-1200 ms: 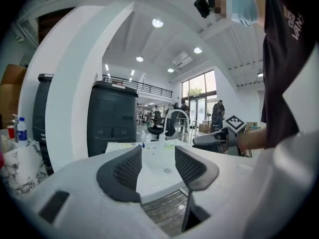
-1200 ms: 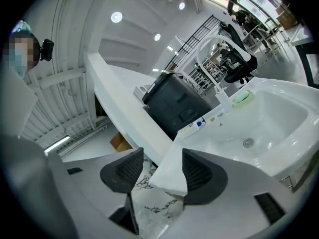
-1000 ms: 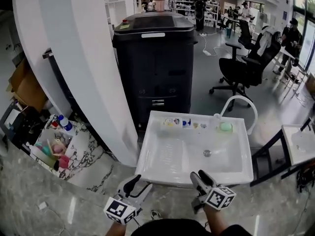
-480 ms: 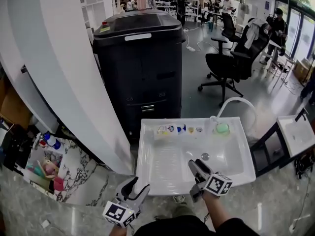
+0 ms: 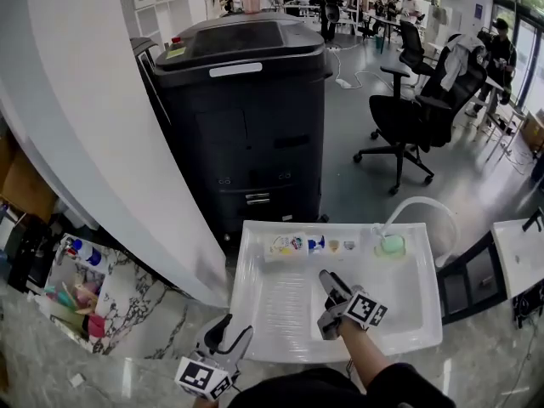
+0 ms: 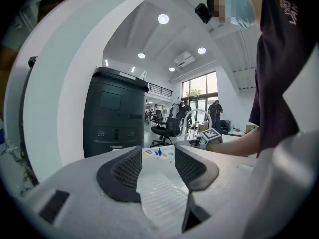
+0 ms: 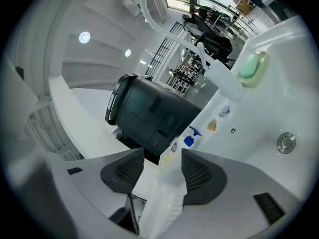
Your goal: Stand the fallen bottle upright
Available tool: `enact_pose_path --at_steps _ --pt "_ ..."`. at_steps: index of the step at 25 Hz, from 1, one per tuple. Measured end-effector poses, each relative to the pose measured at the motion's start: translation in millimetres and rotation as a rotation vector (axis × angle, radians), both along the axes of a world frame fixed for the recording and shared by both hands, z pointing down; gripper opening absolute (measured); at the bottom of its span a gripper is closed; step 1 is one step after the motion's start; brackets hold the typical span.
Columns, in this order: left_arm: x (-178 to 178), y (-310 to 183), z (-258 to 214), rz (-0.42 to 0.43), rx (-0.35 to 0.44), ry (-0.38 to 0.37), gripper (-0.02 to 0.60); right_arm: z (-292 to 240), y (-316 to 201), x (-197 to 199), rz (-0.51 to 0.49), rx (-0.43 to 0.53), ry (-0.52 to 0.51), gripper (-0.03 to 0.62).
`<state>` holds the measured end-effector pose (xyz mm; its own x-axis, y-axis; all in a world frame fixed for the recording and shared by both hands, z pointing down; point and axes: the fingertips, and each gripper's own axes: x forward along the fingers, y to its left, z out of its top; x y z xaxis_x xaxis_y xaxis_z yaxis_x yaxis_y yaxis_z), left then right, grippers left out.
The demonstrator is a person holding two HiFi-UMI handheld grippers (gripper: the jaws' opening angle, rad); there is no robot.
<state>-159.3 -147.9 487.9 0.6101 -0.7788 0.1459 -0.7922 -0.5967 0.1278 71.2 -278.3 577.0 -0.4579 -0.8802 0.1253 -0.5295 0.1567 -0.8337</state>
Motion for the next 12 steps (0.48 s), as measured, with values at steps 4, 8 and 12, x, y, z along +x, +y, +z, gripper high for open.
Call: enact_pose_path --at_steps 4,8,12 --pt "7.8 -11.9 3.6 -0.025 -0.017 -0.016 0.204 19.3 -34.5 6.0 0.023 -0.052 -0.121 0.221" --pt "7.0 -18.3 7.4 -0.064 -0.041 -0.033 0.204 35.0 -63.6 7.6 0.046 -0.087 -0.275 0.219" --pt "7.1 -18.4 13.1 -0.096 -0.065 -0.042 0.204 53.3 -85.0 10.6 0.089 -0.128 -0.413 0.216"
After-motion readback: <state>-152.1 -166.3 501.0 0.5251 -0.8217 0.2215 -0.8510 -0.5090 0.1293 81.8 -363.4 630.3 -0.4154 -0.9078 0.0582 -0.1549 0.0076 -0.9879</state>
